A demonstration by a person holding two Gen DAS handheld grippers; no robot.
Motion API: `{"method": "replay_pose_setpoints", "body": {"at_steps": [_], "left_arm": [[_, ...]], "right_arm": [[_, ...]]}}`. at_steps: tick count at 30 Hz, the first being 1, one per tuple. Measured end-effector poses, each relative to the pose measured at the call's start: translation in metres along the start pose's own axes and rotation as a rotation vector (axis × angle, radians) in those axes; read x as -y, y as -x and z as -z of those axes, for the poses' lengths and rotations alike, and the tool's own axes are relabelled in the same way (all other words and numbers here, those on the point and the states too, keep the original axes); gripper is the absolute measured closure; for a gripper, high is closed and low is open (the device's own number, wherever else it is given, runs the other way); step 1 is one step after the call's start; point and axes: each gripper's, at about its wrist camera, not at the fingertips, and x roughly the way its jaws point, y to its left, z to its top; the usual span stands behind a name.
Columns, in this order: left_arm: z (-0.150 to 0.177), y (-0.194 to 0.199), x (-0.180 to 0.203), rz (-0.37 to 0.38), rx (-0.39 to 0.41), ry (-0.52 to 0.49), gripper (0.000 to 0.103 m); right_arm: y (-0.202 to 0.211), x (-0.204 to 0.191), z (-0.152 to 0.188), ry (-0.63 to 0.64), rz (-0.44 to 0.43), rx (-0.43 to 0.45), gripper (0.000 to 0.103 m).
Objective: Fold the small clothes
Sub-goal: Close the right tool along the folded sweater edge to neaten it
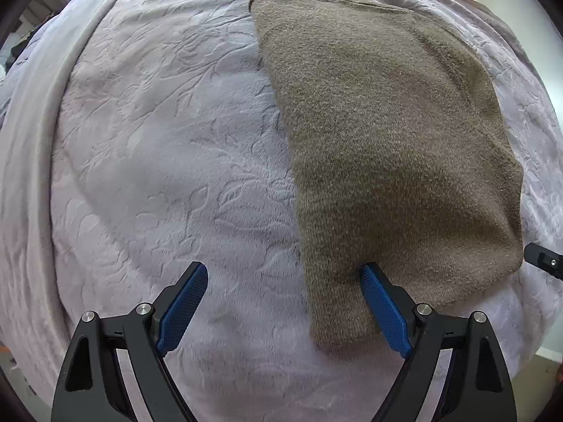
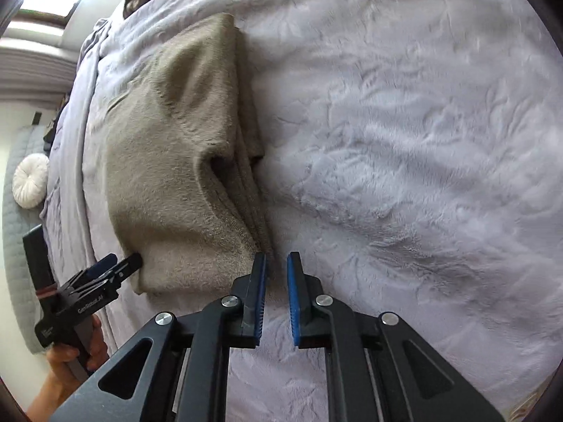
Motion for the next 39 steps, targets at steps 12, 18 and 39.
{"method": "replay_pose_setpoints", "body": {"at_steps": [12,18,39], "left_arm": [[0.015,0.042,0.005,-0.054,0.000,-0.012,0.013],[0.017,0.052,0.007,-0.068,-0.004,-0.018,0.013],[0.001,0.043,0.014,-0.079,-0.012,-0.018,0.000]], "right_arm": [[0.005,-0.021,-0.001,0.032,-0.011,-0.020,0.088],[-0.002,-0.021,0.001,0.018,-0.013,-0.040,0.088],[-0.004,-0.023,-0.033,0.012,-0.024,-0.012,0.064]]}}
